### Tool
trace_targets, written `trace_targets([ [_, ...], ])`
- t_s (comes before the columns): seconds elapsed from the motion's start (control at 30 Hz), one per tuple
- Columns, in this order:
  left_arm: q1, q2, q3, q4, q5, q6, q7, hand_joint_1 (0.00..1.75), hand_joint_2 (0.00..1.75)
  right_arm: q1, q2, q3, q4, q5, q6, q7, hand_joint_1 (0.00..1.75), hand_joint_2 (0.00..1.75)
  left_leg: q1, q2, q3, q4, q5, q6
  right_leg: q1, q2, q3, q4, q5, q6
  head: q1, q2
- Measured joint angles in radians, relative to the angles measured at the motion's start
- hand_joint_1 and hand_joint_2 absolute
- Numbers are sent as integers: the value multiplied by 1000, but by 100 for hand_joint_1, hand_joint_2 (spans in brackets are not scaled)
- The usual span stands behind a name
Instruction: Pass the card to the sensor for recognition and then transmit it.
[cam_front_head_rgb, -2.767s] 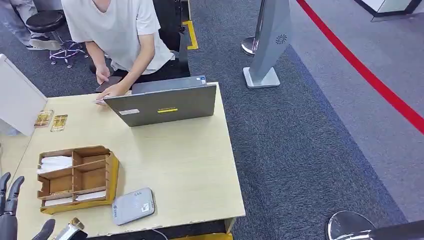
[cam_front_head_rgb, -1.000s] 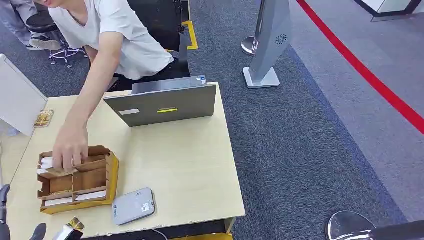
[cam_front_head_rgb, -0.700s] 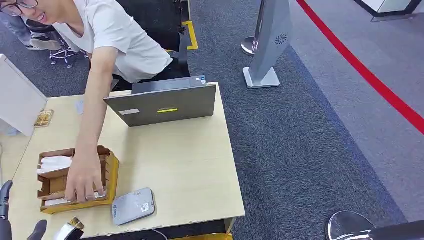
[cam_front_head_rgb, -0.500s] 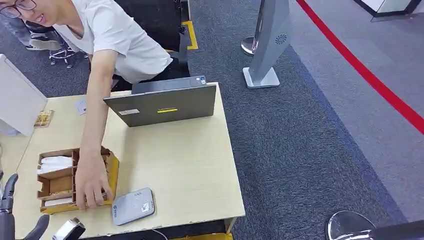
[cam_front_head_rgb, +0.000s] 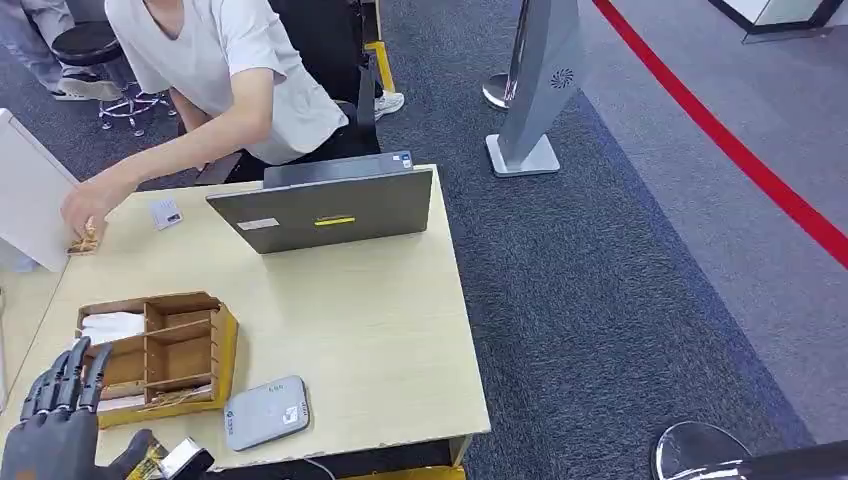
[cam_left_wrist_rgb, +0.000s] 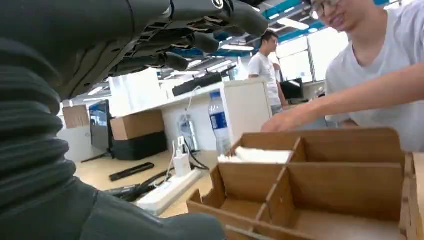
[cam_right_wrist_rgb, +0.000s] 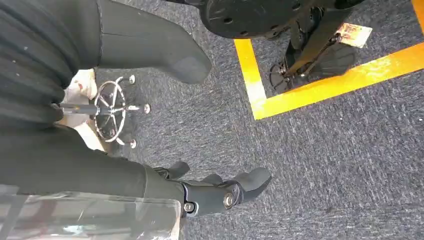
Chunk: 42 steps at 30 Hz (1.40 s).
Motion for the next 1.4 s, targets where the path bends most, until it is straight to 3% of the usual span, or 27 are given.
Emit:
trace_targets([
  [0.57,-69,-39,-15,189,-30,-4,24,0,175,-48,0,-52,64,71,52,-40,0,175,0,0,0,0,0,0,0,0,0,0,0,0,0,0],
  [0.83,-112,-78,-16,272,-88,74,6,0,175,-80,0,-78,114,119,74,-76,0,175,0,0,0,0,0,0,0,0,0,0,0,0,0,0],
  [1.1,-139,-106,-16,310,-103,78,0,0,175,-82,0,-78,122,118,80,-76,0,175,0,0,0,0,0,0,0,0,0,0,0,0,0,0],
  [1.13,-140,-107,-16,312,-103,78,-1,175,175,-82,0,-78,122,118,80,-77,0,175,0,0,0,0,0,0,0,0,0,0,0,0,0,0],
  [1.4,-141,-115,-16,314,-68,47,-17,175,175,-76,0,-78,116,111,81,-65,0,175,0,0,0,0,0,0,0,0,0,0,0,0,0,0],
])
